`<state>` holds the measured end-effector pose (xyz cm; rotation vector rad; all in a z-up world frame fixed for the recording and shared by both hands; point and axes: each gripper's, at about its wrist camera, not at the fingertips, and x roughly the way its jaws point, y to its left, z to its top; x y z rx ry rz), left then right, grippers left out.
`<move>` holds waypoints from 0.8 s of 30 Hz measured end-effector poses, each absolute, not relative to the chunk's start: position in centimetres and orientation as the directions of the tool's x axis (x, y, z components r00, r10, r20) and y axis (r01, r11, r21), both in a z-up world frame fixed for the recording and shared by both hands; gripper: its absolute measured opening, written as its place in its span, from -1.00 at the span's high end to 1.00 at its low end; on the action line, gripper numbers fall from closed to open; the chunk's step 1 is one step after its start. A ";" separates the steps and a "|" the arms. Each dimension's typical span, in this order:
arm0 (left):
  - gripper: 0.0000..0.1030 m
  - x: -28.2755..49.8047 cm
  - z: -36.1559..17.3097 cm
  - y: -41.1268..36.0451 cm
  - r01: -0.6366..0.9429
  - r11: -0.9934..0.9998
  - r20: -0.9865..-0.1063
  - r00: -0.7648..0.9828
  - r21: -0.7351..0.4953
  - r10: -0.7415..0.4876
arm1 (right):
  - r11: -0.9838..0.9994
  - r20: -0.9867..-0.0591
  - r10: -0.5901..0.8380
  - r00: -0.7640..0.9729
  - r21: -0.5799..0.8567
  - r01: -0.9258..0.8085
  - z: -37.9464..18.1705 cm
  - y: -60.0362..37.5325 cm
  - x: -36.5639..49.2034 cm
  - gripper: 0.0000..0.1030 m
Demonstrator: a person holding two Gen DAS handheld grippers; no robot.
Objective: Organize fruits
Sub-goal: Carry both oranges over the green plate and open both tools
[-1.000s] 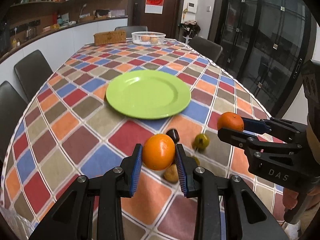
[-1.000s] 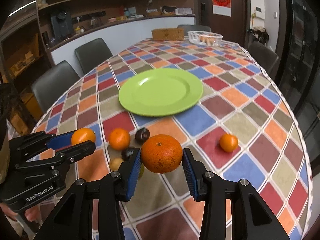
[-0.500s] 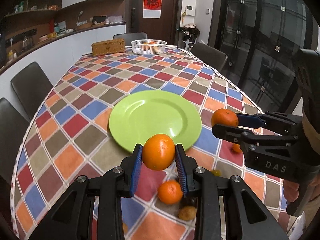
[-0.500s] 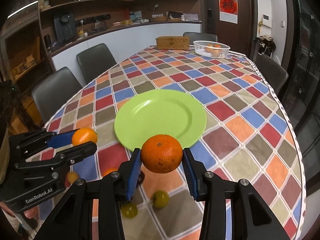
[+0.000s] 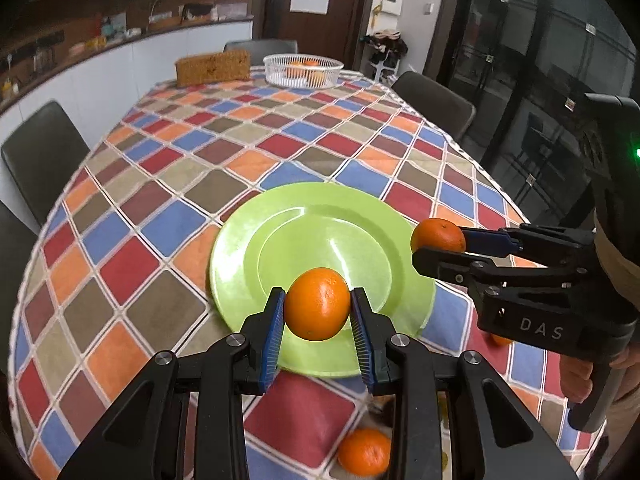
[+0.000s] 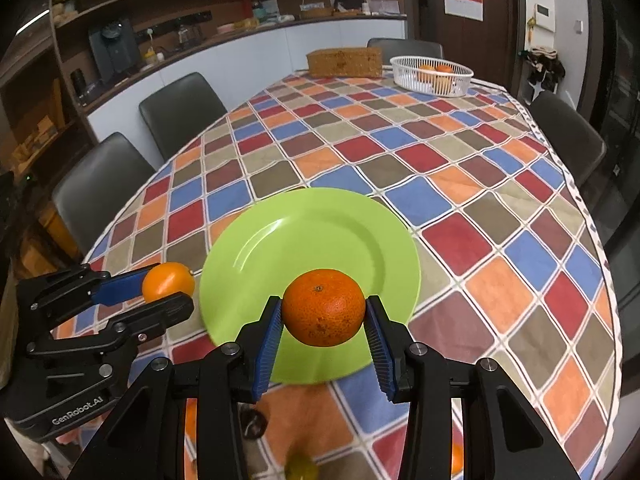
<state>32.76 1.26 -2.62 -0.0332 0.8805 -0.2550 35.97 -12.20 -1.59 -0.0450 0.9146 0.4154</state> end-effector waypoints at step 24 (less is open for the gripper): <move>0.25 38.2 -6.0 1.6 0.168 0.974 -0.832 0.511 -0.149 -0.216 | 0.928 -0.853 0.334 0.401 0.222 -0.299 -6.5 -12.1 42.0 0.17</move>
